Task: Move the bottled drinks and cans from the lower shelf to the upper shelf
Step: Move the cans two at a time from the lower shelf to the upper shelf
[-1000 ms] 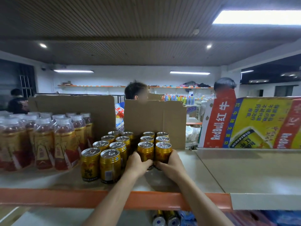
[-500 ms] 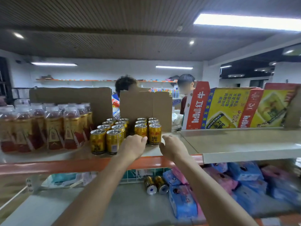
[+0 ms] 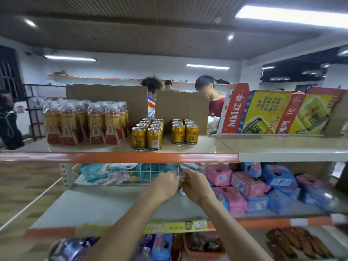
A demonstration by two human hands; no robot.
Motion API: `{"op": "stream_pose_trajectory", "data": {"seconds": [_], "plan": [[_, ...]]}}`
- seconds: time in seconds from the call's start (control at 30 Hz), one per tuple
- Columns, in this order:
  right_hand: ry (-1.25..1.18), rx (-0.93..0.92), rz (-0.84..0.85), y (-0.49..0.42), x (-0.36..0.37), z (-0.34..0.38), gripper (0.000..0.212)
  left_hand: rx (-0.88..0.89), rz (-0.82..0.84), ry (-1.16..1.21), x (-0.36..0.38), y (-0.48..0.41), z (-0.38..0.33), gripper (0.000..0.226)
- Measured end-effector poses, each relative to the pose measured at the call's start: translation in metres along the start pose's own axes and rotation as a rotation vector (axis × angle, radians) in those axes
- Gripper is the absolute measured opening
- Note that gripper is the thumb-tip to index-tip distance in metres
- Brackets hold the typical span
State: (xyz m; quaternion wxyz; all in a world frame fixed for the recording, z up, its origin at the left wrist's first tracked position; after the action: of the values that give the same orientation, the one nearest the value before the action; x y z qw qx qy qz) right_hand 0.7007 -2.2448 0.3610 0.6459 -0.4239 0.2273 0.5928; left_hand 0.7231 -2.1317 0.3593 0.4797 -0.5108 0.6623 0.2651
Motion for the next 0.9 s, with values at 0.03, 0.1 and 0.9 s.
{"op": "stream_pose_trajectory", "data": {"seconds": [0.03,0.1,0.9], "plan": [[0.016,0.008,0.020,0.006,0.007,-0.005,0.012,-0.017,0.019,0.000,0.007,0.004,0.005,0.048],[0.041,0.048,0.087,0.017,0.026,-0.016,0.030,-0.050,0.062,0.014,0.025,0.012,0.016,0.049],[0.025,0.292,0.292,-0.113,0.149,-0.235,0.032,-0.187,0.328,0.083,0.231,-0.168,0.052,0.040]]}}
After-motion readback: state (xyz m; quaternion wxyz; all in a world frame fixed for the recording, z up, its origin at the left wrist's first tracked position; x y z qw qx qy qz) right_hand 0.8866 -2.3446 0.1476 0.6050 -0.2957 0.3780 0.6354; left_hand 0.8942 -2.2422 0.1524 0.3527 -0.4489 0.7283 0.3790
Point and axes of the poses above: each hand's wrist, its own y-axis away from the middle knuckle, its own x-axis out of the palm, z = x × y, the point moved 7 cm from there along -y, towards the middle knuckle, and after that the axes turned 5 degrees about z, right-handed, at the moved point
